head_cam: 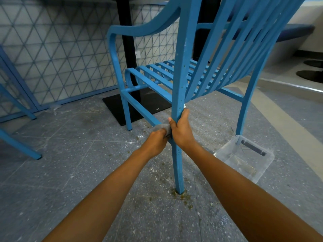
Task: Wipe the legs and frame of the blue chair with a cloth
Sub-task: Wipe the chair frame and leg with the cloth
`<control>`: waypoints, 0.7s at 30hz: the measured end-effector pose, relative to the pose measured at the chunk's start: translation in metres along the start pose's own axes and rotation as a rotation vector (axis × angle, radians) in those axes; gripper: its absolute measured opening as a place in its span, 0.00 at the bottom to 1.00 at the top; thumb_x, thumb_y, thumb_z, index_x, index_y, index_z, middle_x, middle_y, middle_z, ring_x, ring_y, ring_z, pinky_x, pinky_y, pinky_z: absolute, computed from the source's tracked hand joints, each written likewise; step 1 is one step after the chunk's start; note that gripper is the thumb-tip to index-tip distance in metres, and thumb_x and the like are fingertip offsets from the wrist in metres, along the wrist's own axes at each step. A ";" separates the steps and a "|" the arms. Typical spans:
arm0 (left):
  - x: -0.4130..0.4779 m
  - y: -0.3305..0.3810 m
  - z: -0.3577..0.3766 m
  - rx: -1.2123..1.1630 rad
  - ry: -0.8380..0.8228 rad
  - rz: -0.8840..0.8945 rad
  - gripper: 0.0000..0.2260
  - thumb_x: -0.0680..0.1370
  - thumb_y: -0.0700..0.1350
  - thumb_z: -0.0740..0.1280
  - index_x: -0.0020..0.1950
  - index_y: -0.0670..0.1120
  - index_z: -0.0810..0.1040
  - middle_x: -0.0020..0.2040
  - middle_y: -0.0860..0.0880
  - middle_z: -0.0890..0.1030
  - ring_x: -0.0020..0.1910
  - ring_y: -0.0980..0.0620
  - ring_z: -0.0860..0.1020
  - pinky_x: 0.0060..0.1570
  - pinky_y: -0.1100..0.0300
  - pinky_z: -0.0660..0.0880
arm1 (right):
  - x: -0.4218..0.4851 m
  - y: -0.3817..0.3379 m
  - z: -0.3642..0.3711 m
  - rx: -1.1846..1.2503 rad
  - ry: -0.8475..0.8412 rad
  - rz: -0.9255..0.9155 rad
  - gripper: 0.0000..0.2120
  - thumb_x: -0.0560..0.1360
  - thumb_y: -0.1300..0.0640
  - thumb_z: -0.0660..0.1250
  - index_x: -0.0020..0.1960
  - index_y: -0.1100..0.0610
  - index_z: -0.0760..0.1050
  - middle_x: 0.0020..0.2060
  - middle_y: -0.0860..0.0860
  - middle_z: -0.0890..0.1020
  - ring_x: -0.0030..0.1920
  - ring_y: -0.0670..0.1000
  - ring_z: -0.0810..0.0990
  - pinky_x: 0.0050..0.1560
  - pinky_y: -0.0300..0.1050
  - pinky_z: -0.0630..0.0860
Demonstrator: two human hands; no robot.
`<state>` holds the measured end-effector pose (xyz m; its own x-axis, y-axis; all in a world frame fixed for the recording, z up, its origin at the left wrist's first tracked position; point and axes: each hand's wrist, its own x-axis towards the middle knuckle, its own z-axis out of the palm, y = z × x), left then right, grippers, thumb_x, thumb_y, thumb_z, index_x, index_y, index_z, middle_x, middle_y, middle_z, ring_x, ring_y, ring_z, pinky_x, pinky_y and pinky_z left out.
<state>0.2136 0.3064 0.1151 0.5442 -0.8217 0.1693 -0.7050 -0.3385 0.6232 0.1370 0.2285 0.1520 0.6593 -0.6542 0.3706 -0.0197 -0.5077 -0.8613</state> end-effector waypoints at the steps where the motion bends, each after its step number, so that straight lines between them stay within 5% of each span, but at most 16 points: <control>1: -0.001 0.001 -0.001 0.008 0.005 0.021 0.09 0.81 0.41 0.58 0.53 0.40 0.77 0.46 0.50 0.75 0.44 0.57 0.73 0.40 0.77 0.66 | 0.000 0.000 -0.001 0.002 -0.004 0.008 0.11 0.77 0.60 0.60 0.50 0.53 0.56 0.42 0.56 0.70 0.44 0.59 0.74 0.44 0.57 0.78; 4: -0.001 0.001 -0.002 0.012 0.009 0.065 0.09 0.80 0.40 0.58 0.51 0.40 0.77 0.46 0.47 0.78 0.42 0.57 0.74 0.42 0.79 0.67 | -0.001 -0.001 -0.002 0.006 -0.014 0.024 0.12 0.77 0.60 0.60 0.49 0.52 0.56 0.43 0.57 0.71 0.47 0.61 0.77 0.45 0.57 0.78; 9: -0.006 -0.001 -0.009 0.017 -0.049 0.098 0.08 0.81 0.40 0.57 0.55 0.41 0.74 0.55 0.44 0.79 0.54 0.50 0.78 0.54 0.60 0.76 | -0.005 -0.003 -0.004 0.045 -0.041 0.038 0.12 0.78 0.62 0.59 0.50 0.51 0.56 0.44 0.56 0.71 0.46 0.59 0.76 0.48 0.59 0.78; 12: -0.011 -0.002 -0.017 0.176 -0.040 0.100 0.07 0.80 0.42 0.57 0.45 0.50 0.72 0.50 0.47 0.79 0.47 0.49 0.78 0.43 0.60 0.73 | -0.009 -0.003 -0.009 0.053 -0.075 0.030 0.10 0.78 0.62 0.58 0.55 0.55 0.59 0.49 0.58 0.73 0.51 0.57 0.74 0.54 0.59 0.75; 15: -0.019 -0.001 -0.024 0.273 -0.005 0.142 0.10 0.79 0.46 0.57 0.41 0.61 0.69 0.44 0.52 0.76 0.40 0.52 0.76 0.37 0.59 0.72 | -0.015 0.000 -0.011 -0.010 -0.071 0.025 0.21 0.78 0.61 0.58 0.68 0.59 0.57 0.61 0.56 0.69 0.62 0.55 0.68 0.65 0.49 0.67; 18: -0.025 0.000 -0.030 0.258 0.010 0.189 0.06 0.78 0.47 0.59 0.41 0.55 0.67 0.43 0.52 0.75 0.43 0.52 0.75 0.40 0.59 0.70 | -0.023 0.000 -0.014 -0.151 0.050 -0.027 0.25 0.77 0.61 0.59 0.71 0.58 0.55 0.65 0.55 0.65 0.66 0.52 0.62 0.64 0.42 0.61; 21: -0.023 0.003 -0.040 0.316 -0.027 0.281 0.04 0.77 0.44 0.61 0.43 0.48 0.71 0.47 0.50 0.76 0.48 0.52 0.74 0.48 0.55 0.74 | -0.025 -0.001 -0.022 -0.231 0.172 -0.106 0.15 0.76 0.60 0.59 0.62 0.58 0.65 0.54 0.53 0.70 0.56 0.51 0.67 0.57 0.46 0.69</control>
<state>0.2169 0.3428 0.1431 0.3017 -0.9123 0.2769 -0.9314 -0.2201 0.2899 0.1045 0.2329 0.1512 0.5300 -0.6662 0.5247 -0.1408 -0.6793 -0.7203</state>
